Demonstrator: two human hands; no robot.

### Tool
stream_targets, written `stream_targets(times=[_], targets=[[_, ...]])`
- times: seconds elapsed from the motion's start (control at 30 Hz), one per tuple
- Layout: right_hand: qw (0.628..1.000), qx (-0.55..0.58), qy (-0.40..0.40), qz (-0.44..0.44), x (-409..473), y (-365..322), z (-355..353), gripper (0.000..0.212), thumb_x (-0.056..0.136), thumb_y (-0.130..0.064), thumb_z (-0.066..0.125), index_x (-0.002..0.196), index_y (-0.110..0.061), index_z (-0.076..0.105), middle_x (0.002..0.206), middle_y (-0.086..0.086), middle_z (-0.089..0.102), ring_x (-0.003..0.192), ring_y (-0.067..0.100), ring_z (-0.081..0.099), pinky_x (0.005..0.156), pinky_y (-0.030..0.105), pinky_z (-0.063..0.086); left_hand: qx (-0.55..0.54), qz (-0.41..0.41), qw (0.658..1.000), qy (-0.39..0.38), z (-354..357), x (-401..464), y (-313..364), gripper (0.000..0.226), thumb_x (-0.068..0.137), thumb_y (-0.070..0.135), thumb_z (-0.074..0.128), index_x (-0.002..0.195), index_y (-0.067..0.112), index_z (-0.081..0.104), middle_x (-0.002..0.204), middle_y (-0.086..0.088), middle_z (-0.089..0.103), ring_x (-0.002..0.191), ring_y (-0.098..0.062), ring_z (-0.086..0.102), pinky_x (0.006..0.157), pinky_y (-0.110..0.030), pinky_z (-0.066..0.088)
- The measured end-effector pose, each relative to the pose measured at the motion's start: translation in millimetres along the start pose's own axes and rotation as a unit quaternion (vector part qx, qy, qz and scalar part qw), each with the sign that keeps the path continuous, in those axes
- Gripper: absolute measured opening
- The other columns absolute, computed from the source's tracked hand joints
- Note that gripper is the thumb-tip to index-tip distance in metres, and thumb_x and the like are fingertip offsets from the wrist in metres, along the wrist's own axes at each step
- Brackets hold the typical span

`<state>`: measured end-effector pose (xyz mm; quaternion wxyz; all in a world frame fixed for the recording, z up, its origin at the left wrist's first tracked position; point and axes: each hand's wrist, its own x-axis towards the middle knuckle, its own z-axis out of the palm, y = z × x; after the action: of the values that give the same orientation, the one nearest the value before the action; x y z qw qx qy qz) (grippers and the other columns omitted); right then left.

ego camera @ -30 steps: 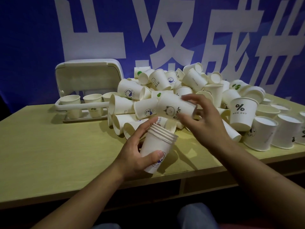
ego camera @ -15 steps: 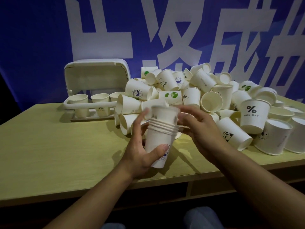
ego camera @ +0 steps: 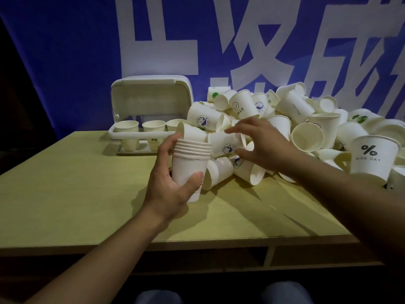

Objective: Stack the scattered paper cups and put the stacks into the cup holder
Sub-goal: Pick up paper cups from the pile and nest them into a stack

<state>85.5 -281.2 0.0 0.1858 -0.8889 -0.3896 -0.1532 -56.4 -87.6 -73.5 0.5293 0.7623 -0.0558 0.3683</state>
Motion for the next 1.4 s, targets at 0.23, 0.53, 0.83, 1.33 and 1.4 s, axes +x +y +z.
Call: stream_targets(times=[0.23, 0.53, 0.83, 1.33, 1.4], targets=[[0.962, -0.225, -0.114, -0.101, 50, 3, 11, 0.074, 0.084, -0.049, 0.071, 0.146, -0.049, 0.031, 0.151, -0.005, 0.042, 0.133, 0.024, 0.041, 0.108, 0.051, 0.029, 0.009, -0.012, 1.0, -0.026, -6, -6, -11, 0.081, 0.068, 0.045, 0.073, 0.138, 0.059, 0.034, 0.129, 0.04, 0.047, 0.106, 0.003, 0.06, 0.072, -0.016, 0.054], [0.989, -0.021, -0.118, -0.089, 40, 2, -25, 0.08, 0.082, -0.028, 0.075, 0.145, -0.048, 0.029, 0.135, -0.001, 0.045, 0.111, 0.021, 0.055, 0.081, 0.025, 0.053, -0.025, -0.033, 0.997, -0.061, -9, -7, -10, 0.081, 0.067, 0.047, 0.074, 0.136, 0.065, 0.034, 0.131, 0.034, 0.048, 0.103, -0.005, 0.064, 0.072, -0.028, 0.06], [0.953, 0.275, -0.094, -0.089, 20, -35, -14, 0.078, 0.077, -0.034, 0.064, 0.138, -0.064, 0.025, 0.119, -0.013, 0.048, 0.092, 0.009, 0.066, 0.075, 0.021, 0.057, 0.001, -0.013, 0.991, -0.133, -9, -8, -9, 0.086, 0.069, 0.047, 0.074, 0.141, 0.068, 0.03, 0.143, 0.034, 0.044, 0.123, -0.009, 0.059, 0.092, -0.037, 0.058], [0.948, 0.302, -0.064, -0.077, -2, -47, 19, 0.046, 0.092, -0.042, 0.061, 0.136, -0.049, 0.049, 0.119, -0.015, 0.06, 0.104, 0.002, 0.061, 0.087, 0.023, 0.052, -0.033, -0.048, 0.998, -0.015, -12, -5, -10, 0.097, 0.065, 0.05, 0.071, 0.132, 0.081, 0.008, 0.138, 0.015, 0.046, 0.103, 0.001, 0.065, 0.069, -0.023, 0.059], [0.957, 0.266, -0.064, -0.095, -3, -45, 21, 0.035, 0.095, -0.038, 0.06, 0.128, -0.048, 0.057, 0.119, -0.02, 0.06, 0.105, 0.001, 0.059, 0.086, 0.019, 0.05, -0.035, -0.046, 0.998, -0.004, -12, -4, -11, 0.09, 0.065, 0.05, 0.071, 0.13, 0.08, 0.017, 0.134, 0.025, 0.047, 0.104, -0.001, 0.064, 0.074, -0.029, 0.061]])
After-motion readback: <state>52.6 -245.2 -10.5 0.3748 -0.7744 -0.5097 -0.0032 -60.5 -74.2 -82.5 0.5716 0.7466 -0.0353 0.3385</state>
